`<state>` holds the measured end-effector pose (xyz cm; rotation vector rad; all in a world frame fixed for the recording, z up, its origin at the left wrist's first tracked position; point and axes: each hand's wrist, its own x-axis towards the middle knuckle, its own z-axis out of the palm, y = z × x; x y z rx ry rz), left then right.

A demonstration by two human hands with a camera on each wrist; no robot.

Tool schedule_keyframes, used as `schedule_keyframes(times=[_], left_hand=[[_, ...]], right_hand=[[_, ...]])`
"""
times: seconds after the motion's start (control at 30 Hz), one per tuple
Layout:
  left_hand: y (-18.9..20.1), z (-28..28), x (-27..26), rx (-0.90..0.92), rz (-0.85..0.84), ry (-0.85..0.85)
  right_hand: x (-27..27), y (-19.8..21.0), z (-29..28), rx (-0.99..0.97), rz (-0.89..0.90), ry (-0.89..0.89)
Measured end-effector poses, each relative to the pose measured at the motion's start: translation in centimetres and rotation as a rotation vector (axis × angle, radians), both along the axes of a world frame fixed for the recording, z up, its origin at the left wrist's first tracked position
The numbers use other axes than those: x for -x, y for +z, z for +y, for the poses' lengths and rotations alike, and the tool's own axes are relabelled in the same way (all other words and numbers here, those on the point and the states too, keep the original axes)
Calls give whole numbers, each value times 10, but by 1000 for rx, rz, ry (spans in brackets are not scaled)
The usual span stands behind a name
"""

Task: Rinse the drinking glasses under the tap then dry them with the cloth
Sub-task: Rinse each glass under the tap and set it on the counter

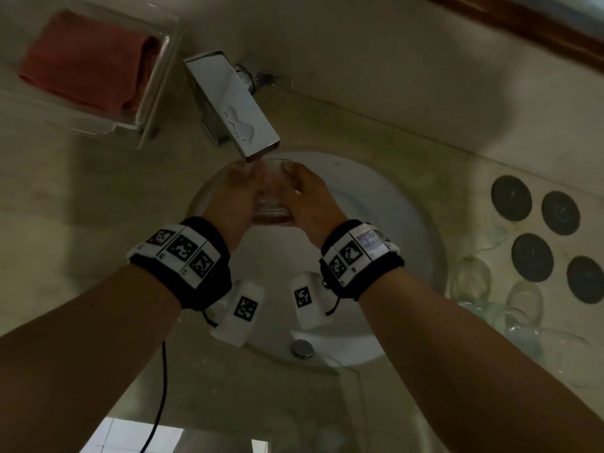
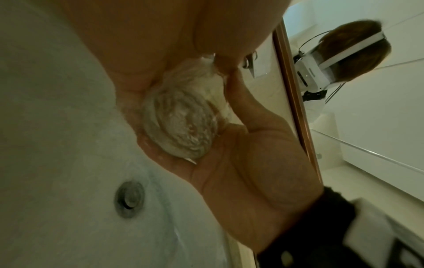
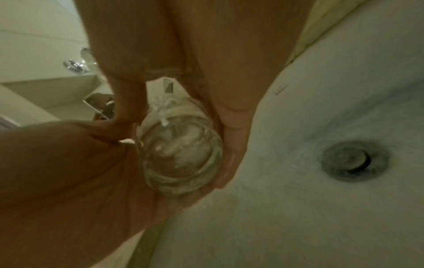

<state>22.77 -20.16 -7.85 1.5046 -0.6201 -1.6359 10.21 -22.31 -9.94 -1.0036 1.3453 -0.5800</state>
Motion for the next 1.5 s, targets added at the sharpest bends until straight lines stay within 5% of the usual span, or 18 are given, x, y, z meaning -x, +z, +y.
schedule_keyframes(times=[0.27,0.43,0.67,0.87,1.23,1.5], left_hand=[[-13,1,0,-48,-179,-65],[-29,-3,6,-275,-243,-121],[-22,-6,33,-280,-254,-178],[-19,-7,57,-262,-287,-238],[6,-4,101,-77,-265,-304],[3,-5,113,-46,-323,-331]], right_hand=[[17,-11,7,69,287,102],[46,3,5,-124,557,302],[84,30,6,-410,523,215],[111,47,7,-287,631,221],[169,57,10,-9,472,-41],[231,76,3,31,860,-220]])
